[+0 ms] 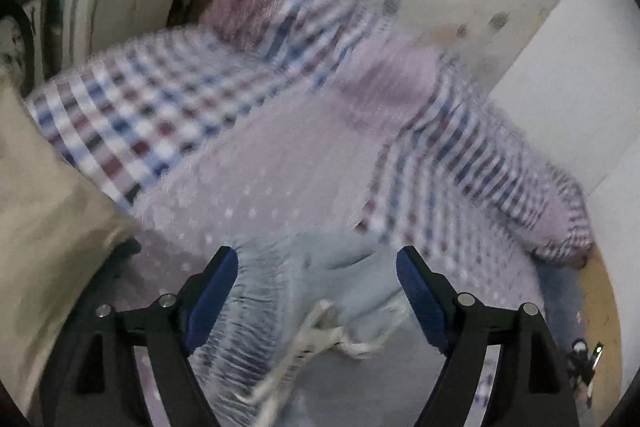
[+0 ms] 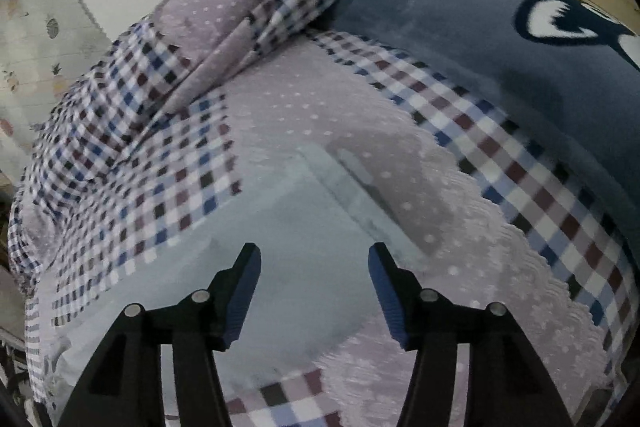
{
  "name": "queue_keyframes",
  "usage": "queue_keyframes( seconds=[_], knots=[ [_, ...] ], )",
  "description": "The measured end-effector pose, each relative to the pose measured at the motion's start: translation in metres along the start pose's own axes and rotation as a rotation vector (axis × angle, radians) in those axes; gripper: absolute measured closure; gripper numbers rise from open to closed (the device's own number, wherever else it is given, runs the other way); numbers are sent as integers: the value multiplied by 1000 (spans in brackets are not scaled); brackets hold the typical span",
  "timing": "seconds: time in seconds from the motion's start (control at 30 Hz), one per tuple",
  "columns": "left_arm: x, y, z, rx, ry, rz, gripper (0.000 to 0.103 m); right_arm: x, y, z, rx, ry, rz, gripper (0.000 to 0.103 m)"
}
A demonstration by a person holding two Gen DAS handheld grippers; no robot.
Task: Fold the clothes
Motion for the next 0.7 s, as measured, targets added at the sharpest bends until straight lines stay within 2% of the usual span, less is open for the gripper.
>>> queue_keyframes(
  seconds=[0.07, 0.2, 0.4, 0.53, 0.6, 0.67, 0.7],
  knots=[
    [12, -24, -5, 78, 5, 7, 19, 7, -4, 0, 2, 2, 24, 42],
    [22, -62, -21, 160, -31, 59, 19, 18, -10, -4, 8, 23, 46, 41],
    [37, -92, -29, 229, -30, 109, 19, 23, -25, 2, 1, 42, 53, 40],
    [39, -105, -23, 235, 13, 79, 25, 24, -37, 18, -19, 45, 67, 38],
    [36, -107, -15, 204, 28, 51, 39, 22, -48, 31, -19, 38, 71, 35],
    [31, -109, -9, 179, 22, 36, 77, 19, -56, 43, -25, 33, 67, 34],
    [29, -110, -9, 177, 8, 40, 85, 18, -61, 49, -29, 30, 64, 32]
  ],
)
Point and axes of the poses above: each gripper's, at about its wrist camera, not at the fingertips, and y roughly against the way its jaws point, x to its left, z to its top, the point moved 7 cm from there along -y, roughly the way its jaws point, and after that the axes turned 6 degrees about -x, right-handed, at the moved point
